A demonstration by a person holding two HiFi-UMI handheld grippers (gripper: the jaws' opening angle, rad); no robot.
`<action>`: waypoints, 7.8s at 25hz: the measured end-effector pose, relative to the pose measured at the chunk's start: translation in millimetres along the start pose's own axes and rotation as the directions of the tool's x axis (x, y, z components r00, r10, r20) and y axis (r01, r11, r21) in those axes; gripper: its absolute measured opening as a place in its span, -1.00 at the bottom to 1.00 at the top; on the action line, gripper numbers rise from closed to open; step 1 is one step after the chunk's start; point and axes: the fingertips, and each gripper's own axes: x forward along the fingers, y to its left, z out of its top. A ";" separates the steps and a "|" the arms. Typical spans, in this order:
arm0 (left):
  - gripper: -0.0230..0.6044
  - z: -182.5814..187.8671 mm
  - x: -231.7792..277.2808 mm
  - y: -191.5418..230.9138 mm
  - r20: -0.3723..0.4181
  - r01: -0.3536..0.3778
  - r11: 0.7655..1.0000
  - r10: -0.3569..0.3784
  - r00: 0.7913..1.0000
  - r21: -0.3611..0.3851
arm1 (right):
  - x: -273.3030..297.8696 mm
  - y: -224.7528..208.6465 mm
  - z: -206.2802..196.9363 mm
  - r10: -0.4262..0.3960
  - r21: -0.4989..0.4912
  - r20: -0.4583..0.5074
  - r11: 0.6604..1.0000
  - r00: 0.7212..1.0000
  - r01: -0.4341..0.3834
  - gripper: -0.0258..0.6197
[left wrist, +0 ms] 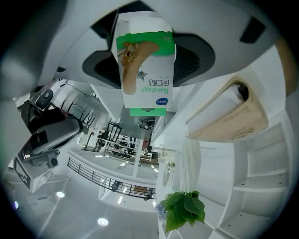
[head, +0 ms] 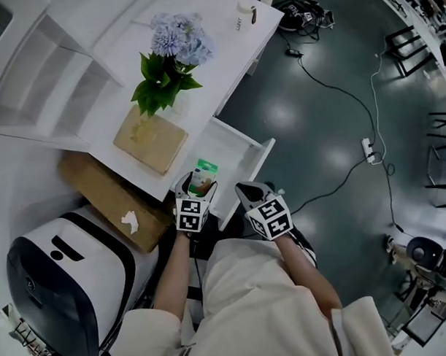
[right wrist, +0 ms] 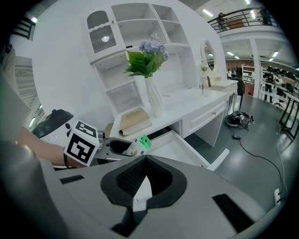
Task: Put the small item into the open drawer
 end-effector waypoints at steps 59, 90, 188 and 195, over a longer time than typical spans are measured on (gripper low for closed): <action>0.22 -105.6 203.2 12.7 -0.378 0.033 0.999 -0.024 0.926 0.018 | -5.5 -103.8 -61.2 -0.081 0.006 -0.167 0.996 0.983 0.084 -0.86; 0.22 -23.3 41.2 -19.3 -0.098 -0.021 0.998 0.015 0.995 -0.058 | 4.3 -58.0 -40.9 -0.065 -0.003 -0.088 0.998 0.994 0.065 -0.86; -0.87 3.4 -49.9 -53.5 0.028 -0.076 0.980 0.083 0.996 -0.184 | -1.5 -38.1 -59.1 0.013 0.025 -0.035 1.000 0.999 -0.012 -0.86; -0.87 2.5 -48.3 -53.7 0.020 -0.074 0.979 0.079 0.997 -0.188 | -1.5 -39.5 -59.5 0.012 0.027 -0.033 1.000 0.999 -0.011 -0.86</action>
